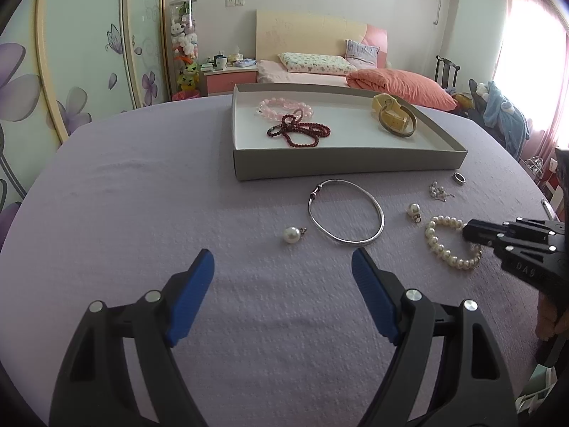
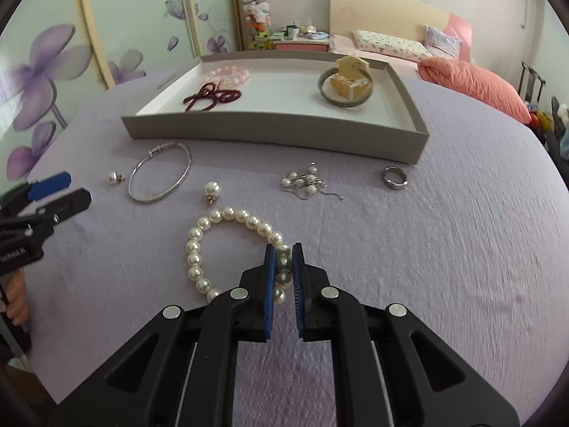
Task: Organize jewelry
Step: 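Grasp the pearl bracelet with the right gripper, then grasp the single pearl drop earring with the left gripper while the right gripper holds the bracelet, then carry the pearl bracelet and pearl earring over the grey tray with both grippers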
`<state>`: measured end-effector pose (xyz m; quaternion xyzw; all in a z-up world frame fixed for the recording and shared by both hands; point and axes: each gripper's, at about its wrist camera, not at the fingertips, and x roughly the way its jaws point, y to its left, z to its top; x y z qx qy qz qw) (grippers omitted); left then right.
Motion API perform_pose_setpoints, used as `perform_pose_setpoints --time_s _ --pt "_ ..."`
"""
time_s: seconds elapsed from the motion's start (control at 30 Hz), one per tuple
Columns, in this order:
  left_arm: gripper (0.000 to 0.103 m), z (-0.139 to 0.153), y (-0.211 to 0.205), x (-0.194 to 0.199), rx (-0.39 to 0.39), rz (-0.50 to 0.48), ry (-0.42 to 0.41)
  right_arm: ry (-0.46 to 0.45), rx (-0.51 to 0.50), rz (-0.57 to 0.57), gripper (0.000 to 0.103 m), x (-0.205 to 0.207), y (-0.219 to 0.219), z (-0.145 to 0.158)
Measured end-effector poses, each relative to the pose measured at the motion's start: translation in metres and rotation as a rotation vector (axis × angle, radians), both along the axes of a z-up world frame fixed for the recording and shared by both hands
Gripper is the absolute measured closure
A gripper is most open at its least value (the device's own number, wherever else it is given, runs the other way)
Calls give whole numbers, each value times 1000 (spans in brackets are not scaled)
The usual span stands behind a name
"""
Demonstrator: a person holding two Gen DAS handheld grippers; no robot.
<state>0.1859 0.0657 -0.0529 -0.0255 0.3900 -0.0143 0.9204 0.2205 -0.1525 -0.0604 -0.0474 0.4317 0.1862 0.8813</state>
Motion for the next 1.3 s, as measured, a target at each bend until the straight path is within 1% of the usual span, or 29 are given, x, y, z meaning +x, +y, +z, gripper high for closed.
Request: perform_pose_setpoints --time_s 0.1,0.17,0.23,0.27,0.33,0.4,0.43,0.6,0.67,0.7,0.83,0.97,1.0,1.03,1.3 --pt "24 -1 -3 4 11 -1 10 -19 41 -15 94 0 -7 11" --pt "26 -2 -4 7 18 2 17 -30 67 -17 94 1 -11 19" --pt "38 -3 -6 12 21 1 30 -49 82 -16 94 0 -12 28" --pt "40 -4 -6 14 21 4 37 -55 87 -13 94 0 -12 31" --pt "49 -7 -7 18 17 4 49 -64 94 -11 94 0 -11 34" --pt "55 -10 -9 23 19 2 68 -60 103 -11 94 2 -11 36" --pt "57 -10 -10 25 17 -1 73 -57 107 -12 94 2 -11 36" --pt "61 -11 -18 30 30 -12 75 -48 114 -15 94 3 -12 35" --pt "66 -13 -21 34 26 -18 87 -48 114 -14 94 3 -12 35" --pt "70 -15 -22 36 23 -19 97 -49 115 -14 94 4 -12 35" --pt "79 -15 -24 40 21 -16 97 -49 114 -15 94 4 -12 35" --pt "84 -15 -24 41 21 -7 98 -48 115 -14 93 4 -12 35" --pt "87 -16 -24 42 25 -5 98 -47 115 -13 93 4 -12 35" --pt "88 -16 -23 42 28 -4 98 -46 115 -13 93 4 -12 35" --pt "90 -15 -20 40 24 -6 96 -51 130 -5 93 7 -9 43"
